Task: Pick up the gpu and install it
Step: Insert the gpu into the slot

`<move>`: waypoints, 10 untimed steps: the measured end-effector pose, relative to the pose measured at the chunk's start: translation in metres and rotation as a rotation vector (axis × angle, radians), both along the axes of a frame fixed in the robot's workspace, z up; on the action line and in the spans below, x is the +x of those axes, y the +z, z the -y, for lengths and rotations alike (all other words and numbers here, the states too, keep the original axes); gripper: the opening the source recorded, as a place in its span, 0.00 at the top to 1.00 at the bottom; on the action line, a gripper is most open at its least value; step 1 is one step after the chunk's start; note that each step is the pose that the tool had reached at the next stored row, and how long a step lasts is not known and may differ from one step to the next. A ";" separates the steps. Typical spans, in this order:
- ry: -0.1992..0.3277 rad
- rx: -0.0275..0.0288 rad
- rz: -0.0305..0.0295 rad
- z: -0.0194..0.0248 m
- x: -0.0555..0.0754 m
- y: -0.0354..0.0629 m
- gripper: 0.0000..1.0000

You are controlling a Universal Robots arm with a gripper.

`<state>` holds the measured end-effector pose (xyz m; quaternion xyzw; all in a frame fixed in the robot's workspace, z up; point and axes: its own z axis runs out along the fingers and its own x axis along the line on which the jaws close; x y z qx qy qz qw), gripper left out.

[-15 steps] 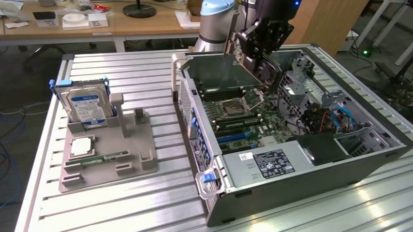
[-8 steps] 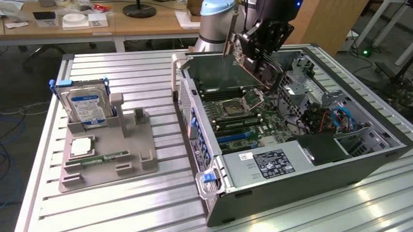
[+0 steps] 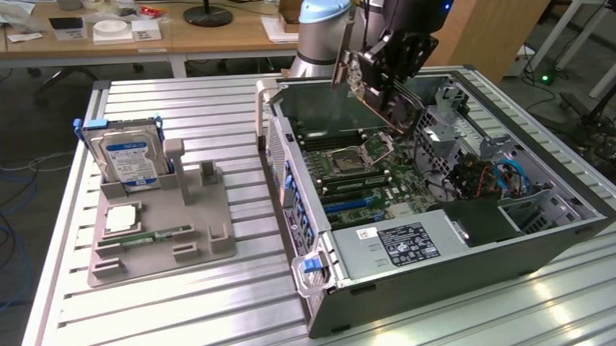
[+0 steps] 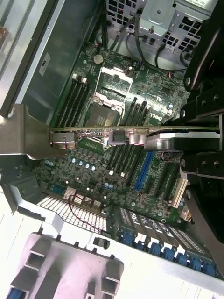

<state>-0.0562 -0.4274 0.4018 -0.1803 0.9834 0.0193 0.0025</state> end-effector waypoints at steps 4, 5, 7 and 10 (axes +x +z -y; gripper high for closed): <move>0.016 0.0000 0.0001 0.0016 0.000 -0.0001 0.72; 0.020 0.0001 0.0001 0.0020 0.000 -0.0001 0.72; 0.028 0.0001 0.0001 0.0027 0.000 -0.0001 0.72; 0.046 0.0000 0.0000 0.0030 0.000 -0.0001 0.72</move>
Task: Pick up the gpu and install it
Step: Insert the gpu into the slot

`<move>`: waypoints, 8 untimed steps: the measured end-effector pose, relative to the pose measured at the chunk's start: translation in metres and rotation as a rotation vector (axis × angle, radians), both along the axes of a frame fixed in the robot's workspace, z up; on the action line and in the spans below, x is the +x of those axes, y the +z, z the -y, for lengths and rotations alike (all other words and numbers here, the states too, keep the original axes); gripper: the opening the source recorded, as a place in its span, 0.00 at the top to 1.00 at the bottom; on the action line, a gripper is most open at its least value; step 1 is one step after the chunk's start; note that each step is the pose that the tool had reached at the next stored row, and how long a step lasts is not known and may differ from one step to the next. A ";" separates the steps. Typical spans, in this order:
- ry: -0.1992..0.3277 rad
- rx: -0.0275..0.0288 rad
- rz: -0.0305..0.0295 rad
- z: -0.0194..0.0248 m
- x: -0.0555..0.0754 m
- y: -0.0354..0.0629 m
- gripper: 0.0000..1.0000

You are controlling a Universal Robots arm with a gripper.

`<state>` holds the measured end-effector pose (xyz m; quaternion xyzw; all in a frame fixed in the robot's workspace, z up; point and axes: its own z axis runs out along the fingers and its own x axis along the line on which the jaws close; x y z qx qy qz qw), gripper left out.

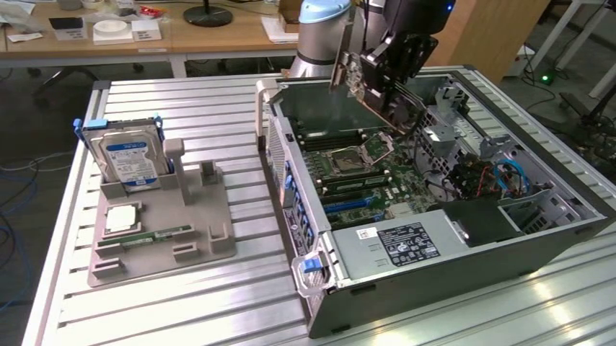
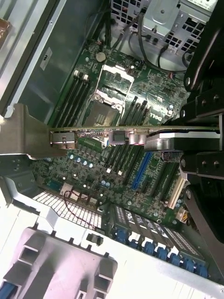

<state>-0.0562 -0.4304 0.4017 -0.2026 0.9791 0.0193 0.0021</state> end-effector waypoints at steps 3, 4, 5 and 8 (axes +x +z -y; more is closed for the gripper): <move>0.025 0.0000 0.0000 0.0004 0.000 0.0000 0.72; 0.033 0.0000 0.0000 0.0005 0.000 0.0000 0.72; 0.042 0.0001 0.0000 0.0006 0.000 0.0000 0.72; 0.066 0.0000 0.0000 0.0008 0.000 0.0000 0.72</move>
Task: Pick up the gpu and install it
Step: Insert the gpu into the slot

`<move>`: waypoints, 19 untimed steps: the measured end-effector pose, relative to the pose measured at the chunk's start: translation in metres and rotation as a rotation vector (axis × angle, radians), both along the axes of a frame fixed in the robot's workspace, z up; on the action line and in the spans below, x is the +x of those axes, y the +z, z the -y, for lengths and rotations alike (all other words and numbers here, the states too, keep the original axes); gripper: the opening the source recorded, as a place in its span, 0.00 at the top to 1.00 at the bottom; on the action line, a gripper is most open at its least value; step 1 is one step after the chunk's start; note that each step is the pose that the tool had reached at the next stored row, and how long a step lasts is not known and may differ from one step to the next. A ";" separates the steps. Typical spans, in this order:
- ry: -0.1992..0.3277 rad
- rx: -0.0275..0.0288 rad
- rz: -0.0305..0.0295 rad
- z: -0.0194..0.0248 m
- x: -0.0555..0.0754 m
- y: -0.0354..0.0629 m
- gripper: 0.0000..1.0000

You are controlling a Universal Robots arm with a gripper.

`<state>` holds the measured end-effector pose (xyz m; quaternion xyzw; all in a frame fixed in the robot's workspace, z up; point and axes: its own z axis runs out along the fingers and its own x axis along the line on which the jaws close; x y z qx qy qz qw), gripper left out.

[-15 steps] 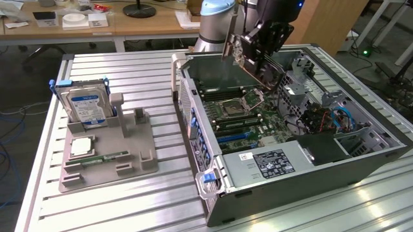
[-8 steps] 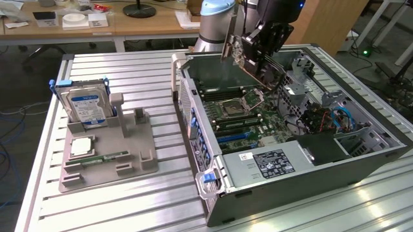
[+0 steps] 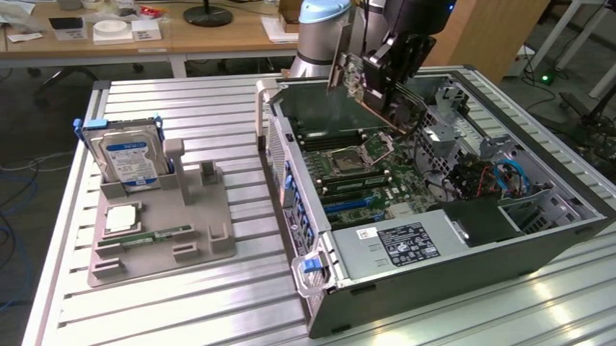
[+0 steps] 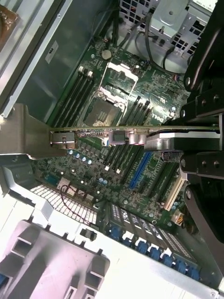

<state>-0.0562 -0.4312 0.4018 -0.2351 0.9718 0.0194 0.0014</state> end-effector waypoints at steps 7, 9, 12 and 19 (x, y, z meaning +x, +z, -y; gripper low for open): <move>0.066 -0.0001 0.0000 0.0003 0.000 0.0000 0.72; 0.091 0.0000 0.0000 0.0004 0.000 0.0000 0.72; 0.142 0.0001 0.0001 0.0003 0.000 0.0000 0.72; 0.258 0.0001 0.0002 0.0003 0.000 -0.0001 0.72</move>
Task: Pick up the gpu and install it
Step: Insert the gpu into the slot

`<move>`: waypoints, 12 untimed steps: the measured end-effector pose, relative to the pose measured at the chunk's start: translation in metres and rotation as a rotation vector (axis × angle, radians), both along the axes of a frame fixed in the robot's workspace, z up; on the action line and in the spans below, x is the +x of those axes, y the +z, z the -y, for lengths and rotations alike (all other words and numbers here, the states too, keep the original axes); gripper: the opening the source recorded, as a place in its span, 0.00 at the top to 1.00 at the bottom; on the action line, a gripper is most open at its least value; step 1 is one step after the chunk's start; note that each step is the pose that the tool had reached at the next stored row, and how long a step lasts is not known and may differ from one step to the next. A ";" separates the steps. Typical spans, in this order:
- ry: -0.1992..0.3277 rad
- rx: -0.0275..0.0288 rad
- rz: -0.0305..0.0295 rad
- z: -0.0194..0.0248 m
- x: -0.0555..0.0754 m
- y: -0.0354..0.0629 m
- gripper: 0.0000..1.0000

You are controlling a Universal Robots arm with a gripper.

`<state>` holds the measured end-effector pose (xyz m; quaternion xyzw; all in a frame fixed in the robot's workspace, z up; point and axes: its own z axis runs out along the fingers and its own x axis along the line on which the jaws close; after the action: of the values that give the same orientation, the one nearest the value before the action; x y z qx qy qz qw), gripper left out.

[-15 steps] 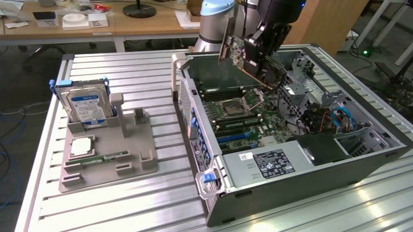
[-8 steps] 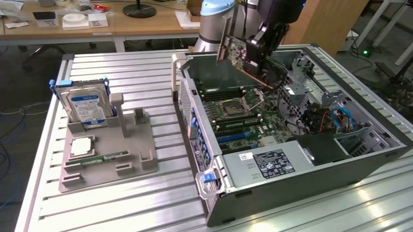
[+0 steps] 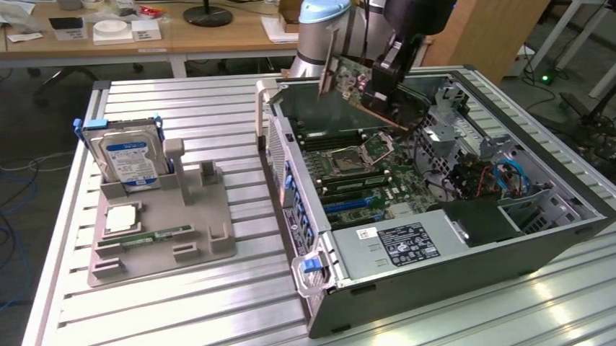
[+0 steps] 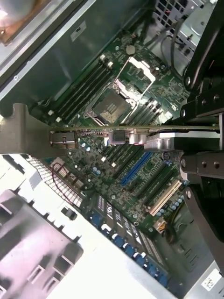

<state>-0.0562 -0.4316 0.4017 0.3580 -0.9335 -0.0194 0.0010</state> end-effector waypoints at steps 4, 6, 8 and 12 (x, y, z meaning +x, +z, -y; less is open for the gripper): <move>0.063 0.0000 0.0007 0.0000 0.000 0.0000 0.72; 0.094 -0.0001 0.0010 0.0001 0.000 -0.0001 0.72; 0.123 0.0000 0.0013 0.0001 0.000 -0.0001 0.72; 0.184 0.0000 0.0019 0.0001 0.000 -0.0003 0.72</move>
<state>-0.0562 -0.4317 0.4014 0.4423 -0.8966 -0.0189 0.0019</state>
